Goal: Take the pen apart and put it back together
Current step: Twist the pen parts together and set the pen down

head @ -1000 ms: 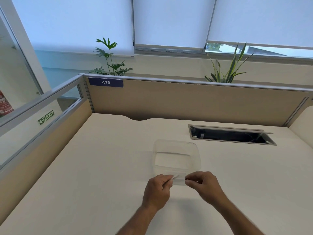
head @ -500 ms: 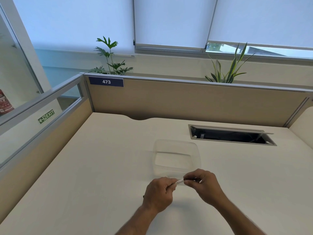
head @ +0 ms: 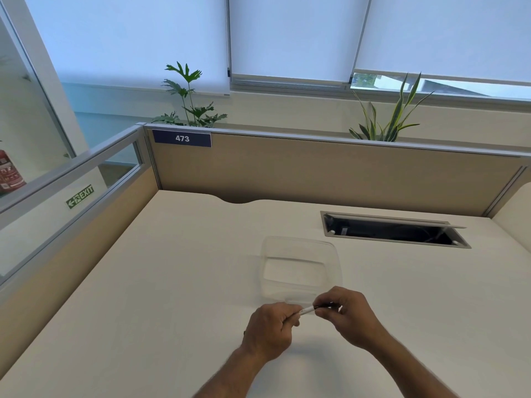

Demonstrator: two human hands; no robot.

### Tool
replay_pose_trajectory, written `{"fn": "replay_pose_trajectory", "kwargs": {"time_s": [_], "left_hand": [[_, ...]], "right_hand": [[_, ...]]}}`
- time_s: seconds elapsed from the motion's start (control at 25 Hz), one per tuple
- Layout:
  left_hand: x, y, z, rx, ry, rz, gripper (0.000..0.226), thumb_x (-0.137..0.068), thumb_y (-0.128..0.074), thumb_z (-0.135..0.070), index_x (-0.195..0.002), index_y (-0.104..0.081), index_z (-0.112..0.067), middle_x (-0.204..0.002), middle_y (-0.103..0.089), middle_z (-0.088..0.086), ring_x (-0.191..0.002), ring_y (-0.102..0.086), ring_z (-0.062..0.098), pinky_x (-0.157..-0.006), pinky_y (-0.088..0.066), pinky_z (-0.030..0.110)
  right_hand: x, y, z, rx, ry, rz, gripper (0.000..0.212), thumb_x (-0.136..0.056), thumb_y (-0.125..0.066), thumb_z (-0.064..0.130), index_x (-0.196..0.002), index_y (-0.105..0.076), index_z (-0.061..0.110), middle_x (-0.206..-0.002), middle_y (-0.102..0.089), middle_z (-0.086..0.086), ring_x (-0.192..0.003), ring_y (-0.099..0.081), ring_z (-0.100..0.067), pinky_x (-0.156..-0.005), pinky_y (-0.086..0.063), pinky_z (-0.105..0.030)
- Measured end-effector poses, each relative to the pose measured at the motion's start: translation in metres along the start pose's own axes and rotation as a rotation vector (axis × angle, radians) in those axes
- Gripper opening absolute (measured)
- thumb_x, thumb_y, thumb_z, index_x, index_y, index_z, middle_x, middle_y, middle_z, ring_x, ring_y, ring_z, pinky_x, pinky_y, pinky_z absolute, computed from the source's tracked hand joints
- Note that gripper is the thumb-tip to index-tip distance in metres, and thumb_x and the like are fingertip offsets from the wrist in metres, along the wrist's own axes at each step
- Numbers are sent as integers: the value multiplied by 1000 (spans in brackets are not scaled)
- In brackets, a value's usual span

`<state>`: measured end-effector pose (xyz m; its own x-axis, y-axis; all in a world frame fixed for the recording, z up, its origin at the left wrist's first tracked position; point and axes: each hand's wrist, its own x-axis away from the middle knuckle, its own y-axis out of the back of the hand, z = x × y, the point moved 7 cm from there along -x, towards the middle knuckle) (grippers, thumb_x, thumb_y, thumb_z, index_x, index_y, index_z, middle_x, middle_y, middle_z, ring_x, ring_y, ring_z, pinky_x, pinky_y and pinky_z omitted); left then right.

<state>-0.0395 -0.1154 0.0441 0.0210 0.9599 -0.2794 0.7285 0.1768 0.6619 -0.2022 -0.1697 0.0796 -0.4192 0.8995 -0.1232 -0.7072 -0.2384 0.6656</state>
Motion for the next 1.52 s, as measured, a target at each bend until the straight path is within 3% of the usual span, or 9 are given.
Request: {"fn": "replay_pose_trajectory", "kwargs": {"time_s": [0.36,0.76,0.92,1.04,1.16,1.28,1.52], "left_hand": [[0,1,-1,-2,-13,25,18,-90,-51,-25,-88,-68,-23,-80,-73,-6,-69,-61,14,-62,-54,34],[-1,-5,-4,-17,-51,117,21,-90,-48,-26,-91,-69,-22,-81,-73,-6,-72,-62,14,-66,-53,35],[-3,-5,-7,-23,-76,115,21,-90,-49,-24,-94,-70,-23,-82,-73,-5,-73,-63,13,-65,-53,34],[-4,-4,-6,-34,-76,119,20,-90,-50,-24,-95,-69,-24,-83,-74,-6,-73,-62,13,-65,-53,33],[-3,-2,-6,-31,-69,112,18,-89,-50,-25,-93,-68,-24,-81,-73,-5,-71,-60,12,-64,-53,33],[-4,-1,-2,-2,-41,121,17,-89,-50,-26,-91,-67,-24,-79,-72,-5,-70,-60,11,-64,-53,33],[-6,-8,-5,91,-26,213,19,-91,-49,-26,-87,-67,-21,-77,-71,-3,-69,-58,7,-63,-48,26]], "right_hand": [[-2,0,4,40,62,27,20,-78,-80,6,-81,-78,25,-72,-68,8,-67,-60,-9,-62,-44,-13],[-4,-5,5,89,65,194,16,-74,-85,14,-87,-80,19,-71,-72,9,-67,-66,-8,-59,-50,-15],[-5,-7,3,42,35,208,26,-72,-87,18,-96,-77,18,-76,-76,3,-69,-70,-12,-63,-56,-20],[-1,-8,-2,-18,6,202,38,-69,-89,17,-104,-75,23,-83,-76,5,-77,-72,-8,-69,-56,-16],[4,-8,-10,-117,-42,175,37,-69,-88,9,-98,-75,30,-78,-77,2,-74,-73,-11,-71,-58,-20],[6,-6,-18,-226,-67,124,31,-75,-81,-3,-88,-77,25,-70,-78,-2,-61,-71,-14,-65,-59,-27],[9,-10,-23,-305,-86,91,33,-77,-79,-6,-80,-78,27,-60,-76,0,-55,-71,-16,-59,-57,-22]]}}
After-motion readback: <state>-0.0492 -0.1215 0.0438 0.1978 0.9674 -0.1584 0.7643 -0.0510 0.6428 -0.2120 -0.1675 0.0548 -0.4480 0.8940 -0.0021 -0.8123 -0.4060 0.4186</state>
